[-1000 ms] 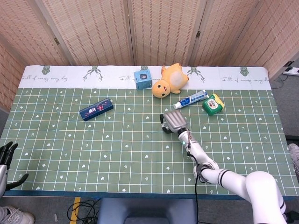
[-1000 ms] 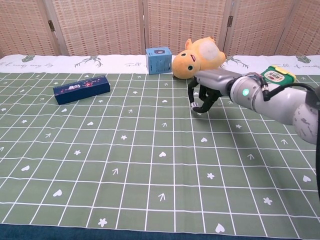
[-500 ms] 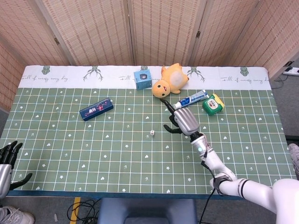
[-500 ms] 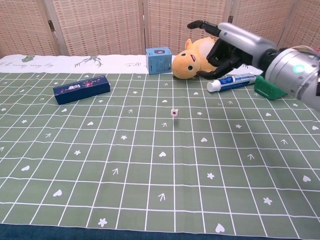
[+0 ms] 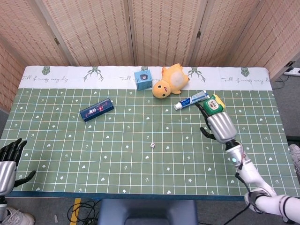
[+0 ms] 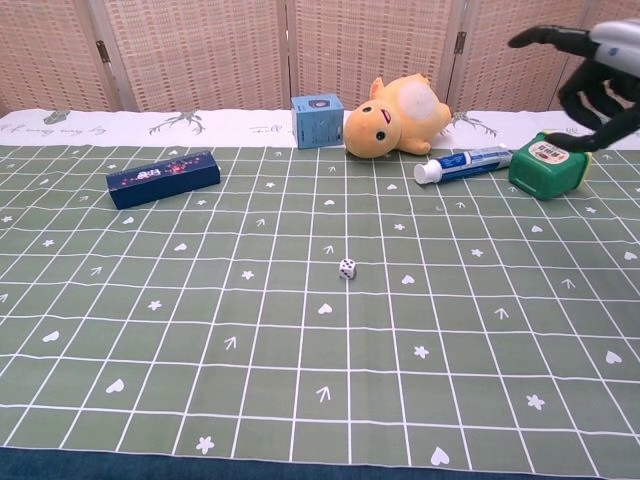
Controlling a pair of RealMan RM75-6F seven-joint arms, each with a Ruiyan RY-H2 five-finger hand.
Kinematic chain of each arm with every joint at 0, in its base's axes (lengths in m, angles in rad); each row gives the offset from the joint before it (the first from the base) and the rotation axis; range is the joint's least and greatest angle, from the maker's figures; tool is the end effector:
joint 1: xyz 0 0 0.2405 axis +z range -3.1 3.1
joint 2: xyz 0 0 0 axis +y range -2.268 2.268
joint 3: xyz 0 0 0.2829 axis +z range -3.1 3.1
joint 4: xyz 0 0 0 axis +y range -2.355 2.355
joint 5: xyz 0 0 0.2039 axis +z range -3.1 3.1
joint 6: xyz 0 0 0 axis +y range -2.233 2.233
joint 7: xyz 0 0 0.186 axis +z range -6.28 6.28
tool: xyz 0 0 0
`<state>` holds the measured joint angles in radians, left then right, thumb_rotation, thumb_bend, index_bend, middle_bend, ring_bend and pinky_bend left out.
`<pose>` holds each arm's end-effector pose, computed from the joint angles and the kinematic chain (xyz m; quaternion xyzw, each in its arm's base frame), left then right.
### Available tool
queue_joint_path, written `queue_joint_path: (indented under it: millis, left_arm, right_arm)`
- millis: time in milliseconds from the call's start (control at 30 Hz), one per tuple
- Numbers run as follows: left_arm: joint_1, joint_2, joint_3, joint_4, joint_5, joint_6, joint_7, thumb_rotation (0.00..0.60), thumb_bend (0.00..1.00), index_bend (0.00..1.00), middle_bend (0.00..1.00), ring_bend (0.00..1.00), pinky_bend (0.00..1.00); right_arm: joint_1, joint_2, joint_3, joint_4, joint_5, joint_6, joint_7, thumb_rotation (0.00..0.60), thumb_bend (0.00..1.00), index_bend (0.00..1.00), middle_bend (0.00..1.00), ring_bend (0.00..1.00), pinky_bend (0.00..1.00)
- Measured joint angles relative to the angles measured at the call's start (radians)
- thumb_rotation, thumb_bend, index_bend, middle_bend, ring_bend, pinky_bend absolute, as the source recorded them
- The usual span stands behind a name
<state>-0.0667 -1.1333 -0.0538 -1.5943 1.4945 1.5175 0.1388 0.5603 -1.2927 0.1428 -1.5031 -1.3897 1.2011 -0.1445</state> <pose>-0.3370 0.2194 0.1796 -0.6068 -0.3414 -0.3508 0.6262 -0.2169 -0.3805 0.0997 0.7000 -0.2951 0.4240 0.4931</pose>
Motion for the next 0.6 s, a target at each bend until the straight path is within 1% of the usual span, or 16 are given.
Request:
queue_joint_path:
  millis: [33, 67, 100, 233, 267, 367, 600]
  left_arm:
    - [-0.004, -0.003, -0.003, 0.0, -0.001, -0.002, 0.003, 0.6, 0.2, 0.09, 0.07, 0.1, 0.15]
    - [-0.007, -0.005, -0.005, 0.0, -0.001, -0.003, 0.005, 0.6, 0.2, 0.09, 0.07, 0.1, 0.15]
    - [-0.011, -0.008, -0.008, 0.0, 0.0, -0.005, 0.009, 0.6, 0.2, 0.09, 0.07, 0.1, 0.15]
    - [-0.02, -0.01, -0.009, -0.009, 0.007, -0.011, 0.016, 0.6, 0.2, 0.09, 0.07, 0.1, 0.15]
    - [-0.021, -0.009, -0.008, -0.013, 0.008, -0.013, 0.018, 0.6, 0.2, 0.09, 0.07, 0.1, 0.15]
    - [-0.026, -0.007, -0.007, -0.025, 0.009, -0.02, 0.024, 0.6, 0.2, 0.09, 0.07, 0.1, 0.15]
    - [-0.034, -0.008, -0.004, -0.041, 0.009, -0.029, 0.04, 0.6, 0.19, 0.09, 0.07, 0.1, 0.15]
  right_arm:
    - [-0.02, 0.026, -0.011, -0.024, 0.003, 0.01, -0.014, 0.6, 0.26, 0.08, 0.49, 0.5, 0.69]
    - [-0.046, 0.06, -0.026, -0.053, 0.006, 0.023, -0.029, 0.6, 0.26, 0.08, 0.45, 0.46, 0.66]
    - [-0.066, 0.083, -0.037, -0.072, 0.008, 0.035, -0.037, 0.6, 0.25, 0.08, 0.39, 0.4, 0.6]
    - [-0.15, 0.158, -0.077, -0.124, 0.009, 0.105, -0.053, 0.6, 0.25, 0.09, 0.26, 0.23, 0.43]
    - [-0.173, 0.173, -0.086, -0.135, 0.007, 0.129, -0.054, 0.6, 0.25, 0.09, 0.24, 0.21, 0.41]
    - [-0.231, 0.196, -0.108, -0.153, -0.006, 0.193, -0.052, 0.6, 0.25, 0.08, 0.21, 0.19, 0.37]
    - [-0.354, 0.209, -0.15, -0.166, -0.064, 0.335, -0.026, 0.6, 0.25, 0.08, 0.22, 0.19, 0.37]
